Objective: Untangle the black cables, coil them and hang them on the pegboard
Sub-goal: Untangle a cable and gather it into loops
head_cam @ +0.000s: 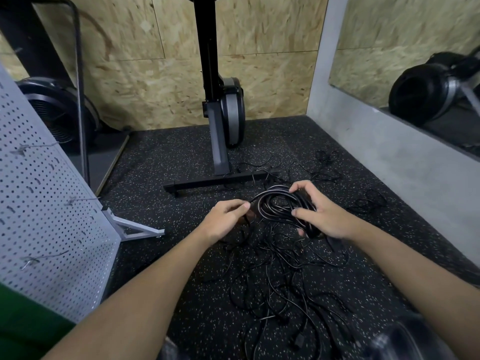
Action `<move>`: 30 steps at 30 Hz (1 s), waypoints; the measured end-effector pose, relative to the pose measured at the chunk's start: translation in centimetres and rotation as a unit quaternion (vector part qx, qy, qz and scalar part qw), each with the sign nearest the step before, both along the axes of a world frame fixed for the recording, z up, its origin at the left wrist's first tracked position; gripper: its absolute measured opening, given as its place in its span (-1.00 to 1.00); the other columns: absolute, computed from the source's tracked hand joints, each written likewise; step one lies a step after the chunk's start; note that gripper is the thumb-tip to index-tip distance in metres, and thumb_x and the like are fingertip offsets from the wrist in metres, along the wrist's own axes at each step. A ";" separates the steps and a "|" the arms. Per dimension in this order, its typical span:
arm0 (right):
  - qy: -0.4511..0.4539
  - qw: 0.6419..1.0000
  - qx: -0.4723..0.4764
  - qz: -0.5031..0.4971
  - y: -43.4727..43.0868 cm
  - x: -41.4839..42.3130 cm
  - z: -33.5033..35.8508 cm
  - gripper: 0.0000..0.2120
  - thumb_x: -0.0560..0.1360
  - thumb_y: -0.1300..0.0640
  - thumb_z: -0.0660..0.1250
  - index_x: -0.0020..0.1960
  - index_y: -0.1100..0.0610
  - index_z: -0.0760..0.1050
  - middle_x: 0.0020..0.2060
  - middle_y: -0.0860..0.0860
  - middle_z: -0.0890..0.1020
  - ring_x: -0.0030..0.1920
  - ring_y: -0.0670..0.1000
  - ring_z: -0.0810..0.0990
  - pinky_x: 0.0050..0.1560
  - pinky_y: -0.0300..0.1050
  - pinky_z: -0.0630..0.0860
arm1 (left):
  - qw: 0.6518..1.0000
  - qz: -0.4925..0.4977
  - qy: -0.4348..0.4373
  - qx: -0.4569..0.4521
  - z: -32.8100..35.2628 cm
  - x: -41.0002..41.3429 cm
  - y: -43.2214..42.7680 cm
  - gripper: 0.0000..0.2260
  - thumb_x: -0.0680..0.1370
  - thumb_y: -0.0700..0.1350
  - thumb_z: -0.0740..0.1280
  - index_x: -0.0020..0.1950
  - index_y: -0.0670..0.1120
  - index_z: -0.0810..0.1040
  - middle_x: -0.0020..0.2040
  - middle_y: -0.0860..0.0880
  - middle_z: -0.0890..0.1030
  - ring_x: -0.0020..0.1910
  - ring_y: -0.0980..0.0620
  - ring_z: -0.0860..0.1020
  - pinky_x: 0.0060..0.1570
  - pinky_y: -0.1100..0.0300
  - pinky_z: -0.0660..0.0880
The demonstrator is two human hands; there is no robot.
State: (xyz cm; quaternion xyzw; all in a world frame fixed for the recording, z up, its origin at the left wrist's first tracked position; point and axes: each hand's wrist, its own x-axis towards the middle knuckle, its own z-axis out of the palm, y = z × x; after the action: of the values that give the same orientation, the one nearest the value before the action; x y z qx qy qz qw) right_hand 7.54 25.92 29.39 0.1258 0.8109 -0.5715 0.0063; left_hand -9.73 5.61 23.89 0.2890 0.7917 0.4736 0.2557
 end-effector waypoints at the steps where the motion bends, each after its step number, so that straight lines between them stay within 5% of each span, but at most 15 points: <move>1: 0.006 1.000 -0.004 -0.013 0.0 0.1 0.0 -0.66 0.68 0.28 0.24 0.31 -0.07 0.29 -0.06 0.11 0.61 -0.25 0.07 0.63 -0.33 -0.16 0.55 | 1.000 -0.002 0.017 -0.010 -0.1 0.0 -0.1 -0.81 0.68 0.10 0.31 0.16 0.13 0.71 0.13 0.20 0.70 0.25 0.15 0.59 0.39 0.06 0.43; 4: 0.024 0.999 -0.008 -0.039 0.1 -0.1 -0.3 -0.65 0.67 0.28 0.28 0.30 -0.09 0.32 -0.01 0.11 0.59 -0.23 0.09 0.63 -0.26 -0.03 0.62 | 0.999 0.002 0.053 -0.006 0.0 0.7 0.6 -0.79 0.69 0.00 0.33 -0.02 0.04 0.74 -0.05 0.10 0.75 0.05 0.04 0.68 0.26 -0.02 0.55; 7: 0.048 0.997 0.014 -0.063 0.1 -0.2 -0.4 -0.63 0.66 0.21 0.31 0.29 -0.20 0.34 0.10 0.16 0.62 -0.21 0.14 0.67 -0.04 0.29 0.65 | 0.993 0.052 -0.044 0.097 1.0 1.9 1.7 -0.85 0.70 -0.14 0.31 0.10 -0.12 0.68 -0.05 -0.19 0.73 -0.09 -0.11 0.74 0.00 -0.04 0.68; 12: 0.121 0.989 0.023 -0.078 -1.4 -0.4 -0.3 -0.58 0.66 0.27 0.30 0.36 -0.15 0.36 0.23 -0.01 0.57 -0.18 -0.01 0.65 -0.13 -0.13 0.64 | 0.961 0.131 -0.152 0.192 2.3 3.9 3.3 -0.86 0.71 -0.15 0.30 0.10 -0.23 0.47 -0.13 -0.21 0.72 -0.16 -0.23 0.74 -0.07 -0.12 0.71; 16: 0.134 0.986 0.062 -0.074 -2.0 -0.8 -0.8 -0.55 0.64 0.23 0.34 0.38 -0.18 0.32 0.19 -0.07 0.60 -0.19 0.06 0.67 0.03 0.06 0.66 | 0.947 0.169 -0.194 0.190 2.5 4.2 4.0 -0.81 0.73 -0.09 0.26 0.05 -0.22 0.47 -0.18 -0.19 0.74 -0.18 -0.21 0.73 -0.06 -0.10 0.71; 19: 0.133 0.986 0.078 -0.069 -2.2 -0.9 -1.1 -0.49 0.60 0.19 0.42 0.38 -0.22 0.30 0.18 -0.11 0.62 -0.09 0.14 0.70 0.13 0.24 0.63 | 0.935 0.179 -0.232 0.198 3.0 4.7 4.4 -0.77 0.76 -0.14 0.18 0.16 -0.30 0.52 -0.03 -0.28 0.73 -0.02 -0.25 0.73 -0.06 -0.01 0.71; 24: 0.133 0.982 0.105 -0.081 -2.5 -1.1 -1.0 -0.27 0.41 0.11 0.63 0.36 -0.23 0.26 0.19 -0.19 0.62 0.19 -0.14 0.63 0.33 -0.04 0.51 | 0.940 0.157 -0.227 0.200 3.5 5.1 4.7 -0.76 0.74 -0.24 0.16 0.25 -0.36 0.54 0.02 -0.23 0.74 -0.04 -0.14 0.75 -0.10 0.10 0.70; 30: 0.134 0.976 0.118 -0.127 -2.6 -1.1 -1.3 -0.21 0.32 0.17 0.67 0.32 -0.21 0.26 0.10 -0.18 0.65 0.06 -0.18 0.65 0.11 -0.25 0.53 | 0.945 0.150 -0.206 0.205 4.0 5.8 5.2 -0.85 0.72 -0.20 0.25 0.16 -0.29 0.50 -0.01 -0.21 0.71 -0.16 0.01 0.75 -0.18 0.21 0.68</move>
State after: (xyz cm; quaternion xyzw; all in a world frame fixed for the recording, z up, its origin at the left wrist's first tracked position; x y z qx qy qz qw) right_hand 6.49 23.36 28.09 0.1497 0.8436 -0.4795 -0.1896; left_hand -3.89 10.84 27.88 0.1092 0.6418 0.7075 0.2751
